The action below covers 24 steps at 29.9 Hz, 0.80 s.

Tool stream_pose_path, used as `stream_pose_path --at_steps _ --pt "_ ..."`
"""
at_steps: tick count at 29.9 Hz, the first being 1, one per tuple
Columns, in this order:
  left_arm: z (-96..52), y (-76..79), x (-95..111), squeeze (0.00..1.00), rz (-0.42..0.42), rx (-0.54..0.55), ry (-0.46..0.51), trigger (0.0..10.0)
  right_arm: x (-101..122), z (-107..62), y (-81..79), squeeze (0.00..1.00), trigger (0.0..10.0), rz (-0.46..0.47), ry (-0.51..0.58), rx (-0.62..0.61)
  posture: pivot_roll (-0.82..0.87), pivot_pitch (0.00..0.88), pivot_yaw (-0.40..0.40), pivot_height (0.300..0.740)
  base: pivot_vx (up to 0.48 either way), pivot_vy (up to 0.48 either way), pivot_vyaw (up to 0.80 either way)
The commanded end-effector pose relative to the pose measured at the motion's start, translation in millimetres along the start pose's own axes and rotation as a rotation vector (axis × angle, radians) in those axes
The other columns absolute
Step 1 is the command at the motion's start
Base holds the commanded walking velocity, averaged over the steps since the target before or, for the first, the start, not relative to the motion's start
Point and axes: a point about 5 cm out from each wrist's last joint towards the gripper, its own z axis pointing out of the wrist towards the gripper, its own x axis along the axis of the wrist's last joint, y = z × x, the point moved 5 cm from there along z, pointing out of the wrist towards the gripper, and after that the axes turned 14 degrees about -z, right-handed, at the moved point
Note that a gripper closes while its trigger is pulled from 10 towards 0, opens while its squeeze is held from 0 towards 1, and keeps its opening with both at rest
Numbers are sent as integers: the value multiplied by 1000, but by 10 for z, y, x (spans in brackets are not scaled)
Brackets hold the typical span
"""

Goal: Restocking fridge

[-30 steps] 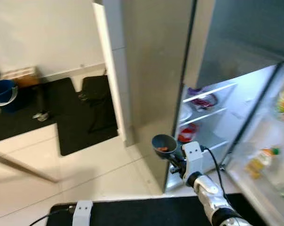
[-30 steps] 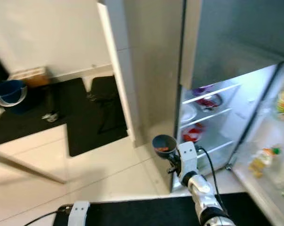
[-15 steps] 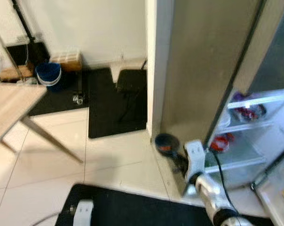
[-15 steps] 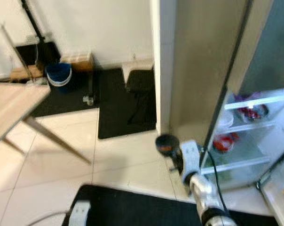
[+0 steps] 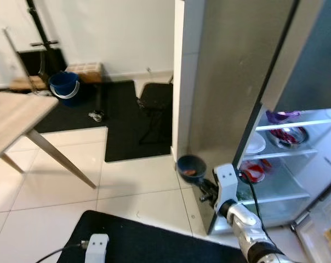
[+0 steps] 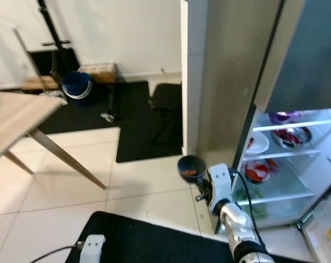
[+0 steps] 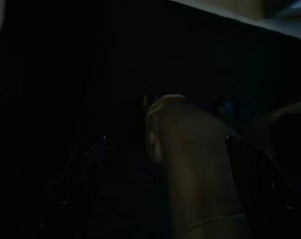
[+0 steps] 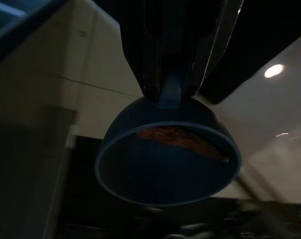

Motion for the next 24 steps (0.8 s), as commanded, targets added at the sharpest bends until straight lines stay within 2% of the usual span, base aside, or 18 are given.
stream_pose_path --at_steps 1,4,7,14,18,20,24 --pt "5 7 16 0 7 -2 -2 10000 21 -6 -169 0 10000 24 27 123 -96 0 28 740 0 -472 0" --pt "5 11 9 0 4 -3 -3 10000 3 -60 -270 0 10000 41 30 218 -99 0 26 740 0 -472 0" --pt "4 11 0 0 3 -3 -4 10000 -9 -89 -287 0 10000 27 24 245 -99 0 27 740 0 -472 0" --pt "1 8 -10 0 3 -5 -6 10000 -1 -99 -98 0 10000 -11 6 150 -102 0 29 740 0 -472 0" --pt "1 7 -5 0 4 -5 -5 10000 -4 -106 -54 0 10000 -26 -6 126 -102 0 30 740 0 -472 0" --pt "3 10 12 0 5 -8 -2 10000 4 -110 45 0 10000 -32 -11 69 -103 0 32 740 0 -472 0" --pt "4 12 16 0 7 -9 -2 10000 26 -111 135 0 10000 -40 -9 15 -103 0 32 740 0 -457 0"
